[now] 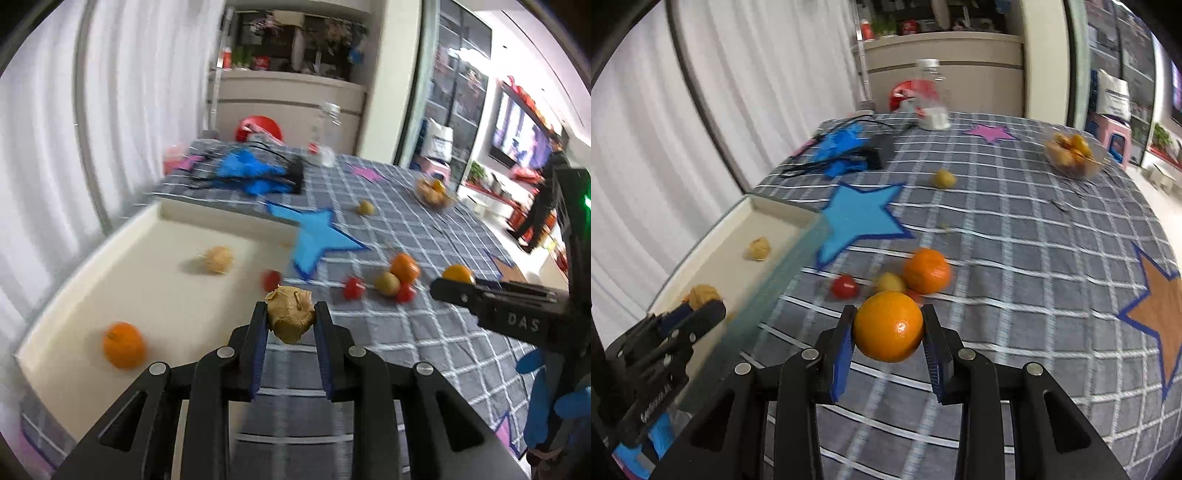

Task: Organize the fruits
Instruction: 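Carry the physalis and orange into the white tray and open both tools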

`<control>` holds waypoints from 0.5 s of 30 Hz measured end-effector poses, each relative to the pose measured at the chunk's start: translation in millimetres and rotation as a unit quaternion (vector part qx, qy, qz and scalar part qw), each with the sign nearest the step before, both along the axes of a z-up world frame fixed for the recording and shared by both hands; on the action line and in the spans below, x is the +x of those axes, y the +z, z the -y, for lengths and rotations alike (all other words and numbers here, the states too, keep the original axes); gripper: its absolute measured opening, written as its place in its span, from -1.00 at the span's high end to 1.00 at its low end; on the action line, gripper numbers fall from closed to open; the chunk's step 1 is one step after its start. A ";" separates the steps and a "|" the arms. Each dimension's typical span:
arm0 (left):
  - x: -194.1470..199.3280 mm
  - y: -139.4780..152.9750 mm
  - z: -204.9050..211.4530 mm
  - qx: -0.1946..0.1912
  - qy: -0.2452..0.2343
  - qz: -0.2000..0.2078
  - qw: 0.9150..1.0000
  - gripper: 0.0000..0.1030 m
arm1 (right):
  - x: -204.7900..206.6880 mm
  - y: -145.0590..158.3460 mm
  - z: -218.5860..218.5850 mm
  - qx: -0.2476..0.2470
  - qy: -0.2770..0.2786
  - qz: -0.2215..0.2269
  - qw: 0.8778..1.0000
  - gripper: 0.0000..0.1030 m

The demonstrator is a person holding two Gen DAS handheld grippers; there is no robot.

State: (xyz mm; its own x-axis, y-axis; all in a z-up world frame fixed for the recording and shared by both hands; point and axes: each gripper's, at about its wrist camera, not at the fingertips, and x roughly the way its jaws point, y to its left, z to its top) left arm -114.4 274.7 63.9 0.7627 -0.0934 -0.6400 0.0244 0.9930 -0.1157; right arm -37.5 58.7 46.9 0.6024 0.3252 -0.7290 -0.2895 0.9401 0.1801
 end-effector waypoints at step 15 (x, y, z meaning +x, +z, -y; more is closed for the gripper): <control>3.1 -12.4 -109.8 0.002 0.114 -0.007 0.993 0.48 | 19.2 -8.4 -143.2 -0.004 0.127 -0.032 0.991 0.30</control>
